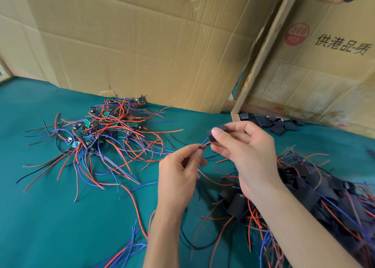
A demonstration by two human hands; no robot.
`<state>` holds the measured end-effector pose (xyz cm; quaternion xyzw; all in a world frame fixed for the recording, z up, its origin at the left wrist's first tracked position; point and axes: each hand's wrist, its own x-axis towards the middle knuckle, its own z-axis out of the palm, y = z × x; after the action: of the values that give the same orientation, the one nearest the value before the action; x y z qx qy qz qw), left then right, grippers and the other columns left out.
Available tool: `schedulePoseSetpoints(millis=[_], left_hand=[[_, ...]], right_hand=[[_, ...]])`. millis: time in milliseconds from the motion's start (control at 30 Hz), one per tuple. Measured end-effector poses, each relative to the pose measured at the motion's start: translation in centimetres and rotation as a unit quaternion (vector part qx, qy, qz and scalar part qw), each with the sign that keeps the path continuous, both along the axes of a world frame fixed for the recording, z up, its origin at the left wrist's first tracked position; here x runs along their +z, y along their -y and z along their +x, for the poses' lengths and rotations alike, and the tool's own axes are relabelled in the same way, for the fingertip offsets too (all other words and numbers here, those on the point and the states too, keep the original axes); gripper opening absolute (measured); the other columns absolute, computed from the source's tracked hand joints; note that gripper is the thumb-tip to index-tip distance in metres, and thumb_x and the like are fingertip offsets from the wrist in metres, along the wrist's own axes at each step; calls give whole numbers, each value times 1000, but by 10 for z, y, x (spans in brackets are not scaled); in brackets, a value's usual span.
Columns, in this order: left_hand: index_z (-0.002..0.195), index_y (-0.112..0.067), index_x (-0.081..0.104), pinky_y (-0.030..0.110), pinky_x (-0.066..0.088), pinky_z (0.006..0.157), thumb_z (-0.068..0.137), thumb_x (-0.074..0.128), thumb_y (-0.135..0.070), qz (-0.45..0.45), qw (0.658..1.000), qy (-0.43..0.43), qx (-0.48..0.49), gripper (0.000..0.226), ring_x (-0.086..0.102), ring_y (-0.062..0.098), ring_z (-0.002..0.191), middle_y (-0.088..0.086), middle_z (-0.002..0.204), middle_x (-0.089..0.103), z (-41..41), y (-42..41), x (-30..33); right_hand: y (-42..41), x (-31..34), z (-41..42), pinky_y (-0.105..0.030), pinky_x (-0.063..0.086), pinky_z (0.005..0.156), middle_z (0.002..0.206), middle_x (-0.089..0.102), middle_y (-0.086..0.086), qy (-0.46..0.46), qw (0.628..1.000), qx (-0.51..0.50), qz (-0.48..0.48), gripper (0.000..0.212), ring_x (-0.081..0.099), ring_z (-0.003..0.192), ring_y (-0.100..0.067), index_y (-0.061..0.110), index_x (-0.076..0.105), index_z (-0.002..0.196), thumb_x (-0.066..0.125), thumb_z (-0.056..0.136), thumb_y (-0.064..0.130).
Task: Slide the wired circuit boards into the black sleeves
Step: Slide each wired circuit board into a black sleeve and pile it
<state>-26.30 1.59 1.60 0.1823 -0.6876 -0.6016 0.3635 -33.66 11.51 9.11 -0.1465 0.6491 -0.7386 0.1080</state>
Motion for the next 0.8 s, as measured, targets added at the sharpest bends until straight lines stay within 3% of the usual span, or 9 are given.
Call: schedulePoseSetpoints(millis=[100,233,333,433,567,667,800], left_hand=[[92,-34,73,17,45,54,97,64,-14,-14,1000,4,5,22,54,8,46,-8,70,73,0,0,1],[97,-29,74,21,49,57,97,65,-13,-31,999,14,3,18,59,10,47,-9,72,74,1,-1,1],[118,-22,64,21,48,54,96,64,-10,-15,1000,13,-16,25,62,10,51,-6,71,75,2,-1,2],[123,-24,59,18,46,54,94,58,-4,-10,999,23,-42,35,67,6,57,-4,71,74,2,-3,3],[118,-32,60,25,56,73,79,52,-12,48,996,16,-67,45,75,15,82,-4,90,78,2,-1,2],[105,-28,67,37,58,83,77,61,-20,51,994,45,-89,29,74,22,87,1,91,77,3,3,-3],[94,-10,70,33,60,65,92,70,-6,117,988,8,-105,5,74,25,73,13,84,76,5,3,-5]], right_hand=[[-1,-3,-1,-33,63,71,82,78,-11,-1,1000,2,5,19,76,72,-24,4,67,95,81,83,4],[0,-13,0,-48,62,82,82,79,-4,-77,990,17,118,25,76,76,-29,13,67,94,85,78,7],[3,-16,-2,-43,63,77,82,79,-8,-48,992,44,107,26,77,73,-27,10,66,96,83,78,1],[2,-17,-7,-33,62,66,79,77,-12,-9,992,73,104,20,75,70,-23,3,67,92,80,79,-7],[0,-8,-15,-27,58,59,75,77,-10,-31,991,63,115,22,73,63,-20,8,70,84,81,76,-9],[-5,8,-29,-26,58,60,75,76,-11,-30,998,9,49,23,73,65,-21,9,69,83,81,75,-10],[-11,21,-39,-30,58,67,92,77,-22,-12,1000,-3,3,23,74,77,-28,9,70,88,82,76,-7]])
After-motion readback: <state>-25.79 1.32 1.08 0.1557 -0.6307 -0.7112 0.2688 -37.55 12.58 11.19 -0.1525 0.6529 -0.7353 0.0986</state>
